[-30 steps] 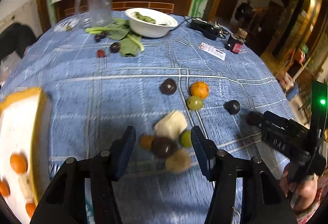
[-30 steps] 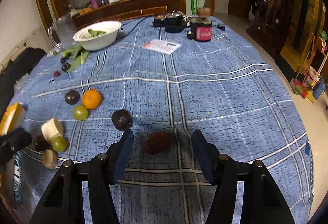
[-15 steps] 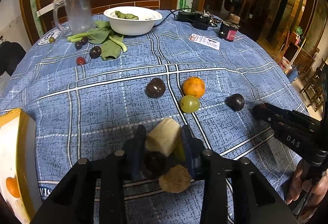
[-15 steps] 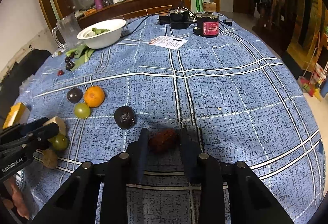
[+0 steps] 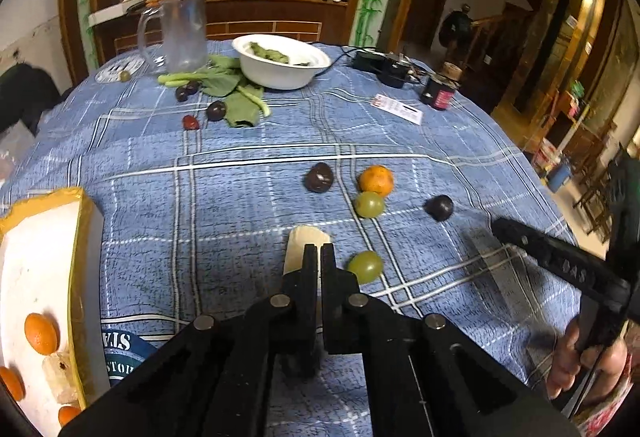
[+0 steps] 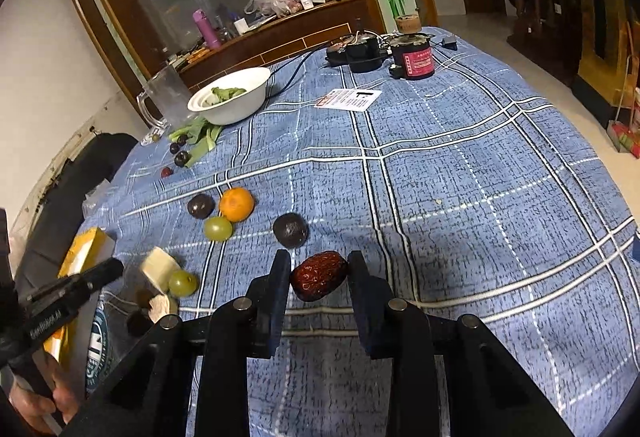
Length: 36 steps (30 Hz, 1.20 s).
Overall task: Organize fruits
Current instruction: 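Carry the chunk into the tray with the left tool while the right tool drops the date there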
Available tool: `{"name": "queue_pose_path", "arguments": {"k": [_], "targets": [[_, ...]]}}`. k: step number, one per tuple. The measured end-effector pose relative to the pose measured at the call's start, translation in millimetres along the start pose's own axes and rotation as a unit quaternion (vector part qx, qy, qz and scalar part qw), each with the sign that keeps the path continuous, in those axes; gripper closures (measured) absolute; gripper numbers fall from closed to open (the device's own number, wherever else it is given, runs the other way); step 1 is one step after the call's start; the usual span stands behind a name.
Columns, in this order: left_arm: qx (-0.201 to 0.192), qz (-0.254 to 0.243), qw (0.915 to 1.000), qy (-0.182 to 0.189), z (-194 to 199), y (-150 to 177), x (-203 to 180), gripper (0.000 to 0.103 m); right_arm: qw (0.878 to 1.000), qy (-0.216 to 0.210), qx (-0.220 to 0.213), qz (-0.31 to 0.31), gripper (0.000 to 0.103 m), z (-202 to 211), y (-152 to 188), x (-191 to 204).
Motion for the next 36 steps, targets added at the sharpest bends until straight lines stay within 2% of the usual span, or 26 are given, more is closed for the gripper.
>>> {"name": "queue_pose_path", "arguments": {"k": [1,2,3,5,12,14,15,22,25,28,32,36], "targets": [[0.005,0.006,0.9999,0.006,-1,0,1,0.097,1.0,0.001,0.001,0.0,0.072,0,1,0],[0.01,0.011,0.9998,0.011,-4,0,2,0.087,1.0,0.001,0.002,-0.001,0.072,-1,3,0],[0.015,0.011,0.9998,0.01,-8,0,2,0.07,1.0,0.0,0.003,-0.002,0.072,-1,4,-1],[0.012,0.004,0.9999,0.001,-14,0,0,0.056,1.0,-0.002,0.003,-0.004,0.072,-2,6,-1],[0.053,-0.069,0.9952,-0.046,-59,15,-19,0.058,1.0,-0.011,0.007,-0.013,0.072,-8,9,-8],[0.034,-0.082,0.9946,-0.054,-56,14,-22,0.072,1.0,-0.012,0.01,-0.019,0.072,-9,10,-12],[0.033,-0.083,0.9944,-0.056,-55,15,-22,0.072,1.0,-0.014,0.012,-0.025,0.072,-10,10,-15],[0.003,-0.048,0.998,-0.042,-20,7,-15,0.072,0.996,-0.047,0.011,-0.074,0.072,-12,11,-30],[-0.011,-0.021,0.9993,-0.031,4,7,-5,0.072,0.998,-0.032,0.016,-0.053,0.072,-14,12,-25],[-0.023,0.002,0.9993,-0.031,22,7,9,0.072,1.0,0.005,0.025,-0.011,0.072,-17,14,-18],[-0.039,0.024,0.9979,-0.046,47,11,36,0.072,0.999,0.032,0.031,0.028,0.073,-19,15,-9],[-0.046,0.046,0.995,-0.076,70,22,79,0.072,0.999,0.019,0.016,0.021,0.073,-2,13,8]]}}
Point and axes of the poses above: each gripper's, at about its wrist camera, not at the fingertips, and z roughly against the way its jaws point, x to its left, y to its underside, the point moved 9 cm from there along -z, roughly the way its jaws point, and after that the axes turned 15 degrees about -y, right-handed, at the moved point
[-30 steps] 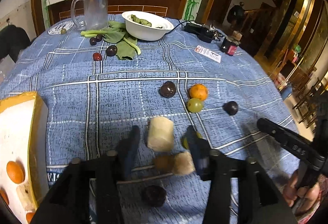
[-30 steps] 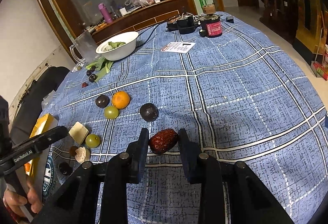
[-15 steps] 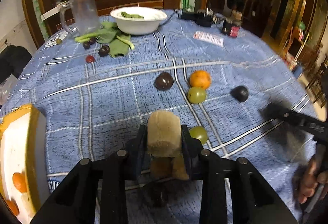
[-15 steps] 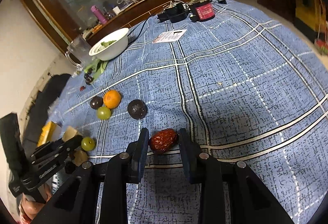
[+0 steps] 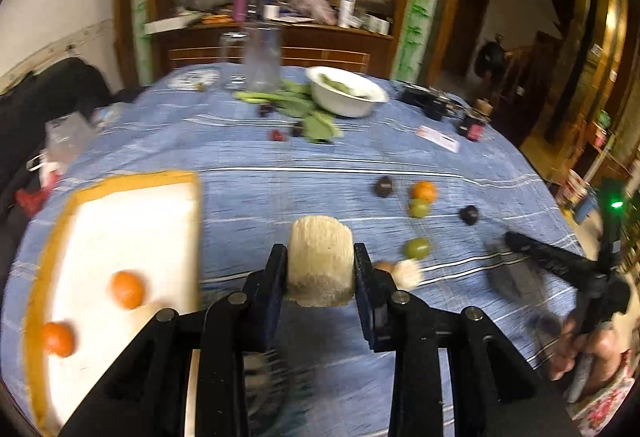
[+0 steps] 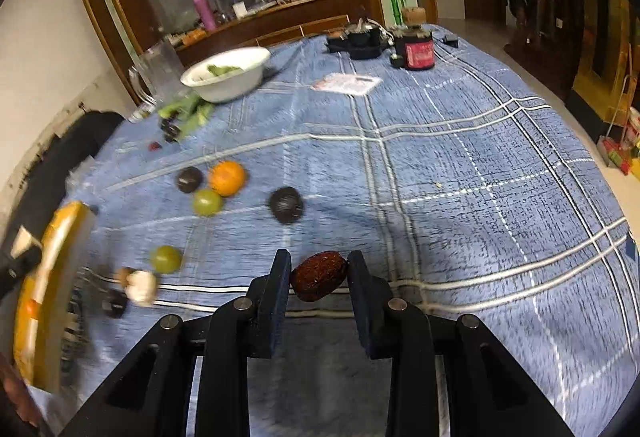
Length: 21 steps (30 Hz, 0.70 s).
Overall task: Organize fruits
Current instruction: 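Carry the chunk into the tray with the left tool while the right tool drops the date there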
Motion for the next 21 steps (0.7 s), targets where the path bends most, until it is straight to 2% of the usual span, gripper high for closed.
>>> {"name": "queue_pose_path", "arguments": {"k": [5,11,15,21], "targets": [[0.009,0.033,0.9985,-0.042,6,18,66,0.072,0.999,-0.038,0.001,0.033,0.072,11,-3,60],[0.045,0.09,0.9896,-0.103,-5,50,147,0.072,0.988,-0.124,0.024,0.093,0.072,1,13,172],[0.066,0.106,0.984,-0.126,-11,71,178,0.072,0.971,-0.174,0.061,0.149,0.072,-24,40,254],[0.075,0.116,0.9819,-0.129,-20,79,189,0.072,0.949,-0.196,0.118,0.216,0.071,-64,92,327]]}}
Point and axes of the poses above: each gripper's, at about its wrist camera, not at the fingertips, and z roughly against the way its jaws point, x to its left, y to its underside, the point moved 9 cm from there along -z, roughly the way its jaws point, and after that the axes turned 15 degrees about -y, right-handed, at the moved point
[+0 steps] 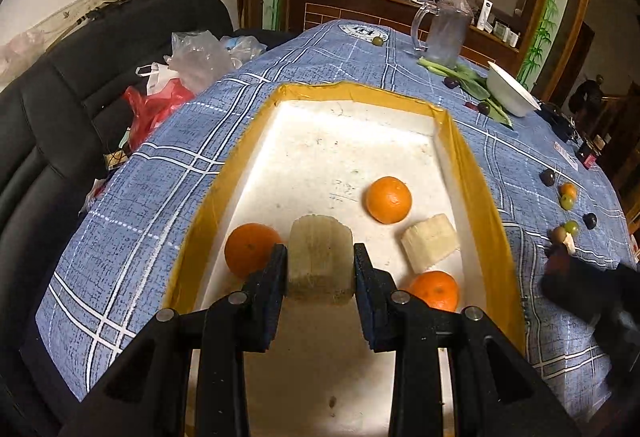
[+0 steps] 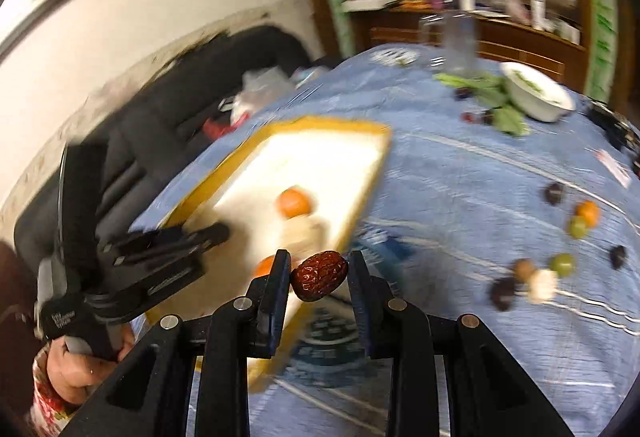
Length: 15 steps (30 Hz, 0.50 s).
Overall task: Organize fruits
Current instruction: 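Carry the chunk into the tray with the left tool while the right tool drops the date there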
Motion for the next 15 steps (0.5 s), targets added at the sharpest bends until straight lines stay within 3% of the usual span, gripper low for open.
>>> {"name": "queue_pose_path", "arguments": {"k": [7,11,13,15], "targets": [[-0.004,0.013,0.9998,0.017,-1,-7,1,0.071,0.998,-0.003,0.047,0.043,0.071,-43,22,27],[-0.012,0.034,0.999,0.028,6,-13,9,0.048,0.996,0.0,0.062,0.071,0.071,-56,31,38],[-0.02,0.044,0.9983,0.033,13,-17,14,0.045,0.995,-0.001,0.068,0.077,0.068,-61,35,42],[-0.024,0.046,0.998,0.036,19,-19,15,0.042,0.994,0.0,0.068,0.08,0.057,-62,37,44]]}}
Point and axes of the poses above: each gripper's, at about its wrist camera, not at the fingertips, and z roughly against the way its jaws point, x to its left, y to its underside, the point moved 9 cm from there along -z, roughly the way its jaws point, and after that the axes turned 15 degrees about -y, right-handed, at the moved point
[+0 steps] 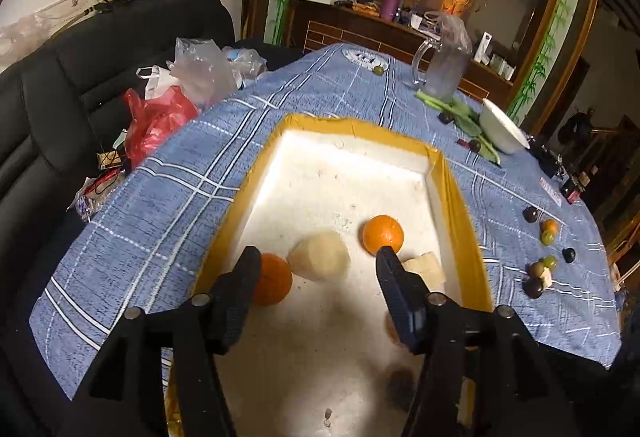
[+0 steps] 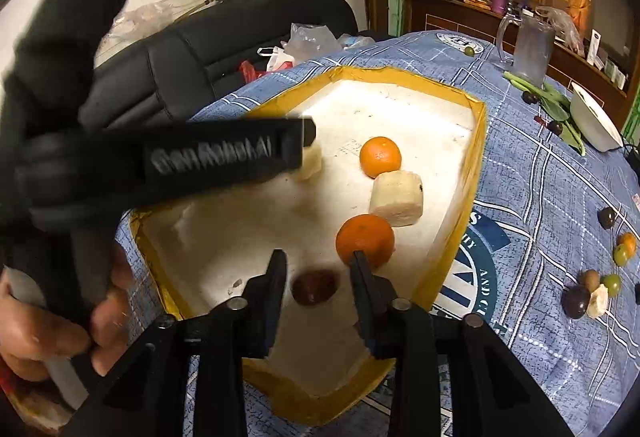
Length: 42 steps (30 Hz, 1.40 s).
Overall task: Organize fruits
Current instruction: 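Carry the chunk into the tray with the left tool while the right tool drops the date there, then move both open tools back over the remaining fruit on the table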
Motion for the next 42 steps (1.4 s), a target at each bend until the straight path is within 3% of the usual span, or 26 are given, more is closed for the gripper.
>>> {"name": "queue_pose_path", "arguments": {"k": [6,12,21,28,32,35,38,42], "targets": [[-0.019,-0.005,0.9998,0.008,20,-5,-11,0.036,0.999,0.0,-0.028,-0.015,0.054,24,-2,-4],[-0.03,-0.022,0.9988,0.033,43,-7,-35,0.035,0.994,0.017,-0.077,-0.078,0.051,72,8,-40],[-0.054,-0.083,0.9918,0.08,91,3,-103,0.034,0.969,0.042,-0.16,-0.182,0.052,154,43,-96],[-0.084,-0.156,0.9743,0.139,154,16,-168,0.033,0.946,0.061,-0.218,-0.232,0.052,228,63,-125],[-0.117,-0.162,0.9675,0.154,191,15,-177,0.019,0.933,0.092,-0.259,-0.232,0.05,292,53,-136],[-0.125,-0.17,0.9658,0.151,195,18,-180,0.018,0.921,0.122,-0.289,-0.233,0.032,335,50,-143],[-0.108,-0.177,0.9674,0.146,182,28,-185,0.018,0.913,0.143,-0.297,-0.239,0.031,350,60,-151],[-0.082,-0.177,0.9695,0.149,169,36,-190,0.018,0.911,0.142,-0.28,-0.268,0.031,336,87,-162]]}}
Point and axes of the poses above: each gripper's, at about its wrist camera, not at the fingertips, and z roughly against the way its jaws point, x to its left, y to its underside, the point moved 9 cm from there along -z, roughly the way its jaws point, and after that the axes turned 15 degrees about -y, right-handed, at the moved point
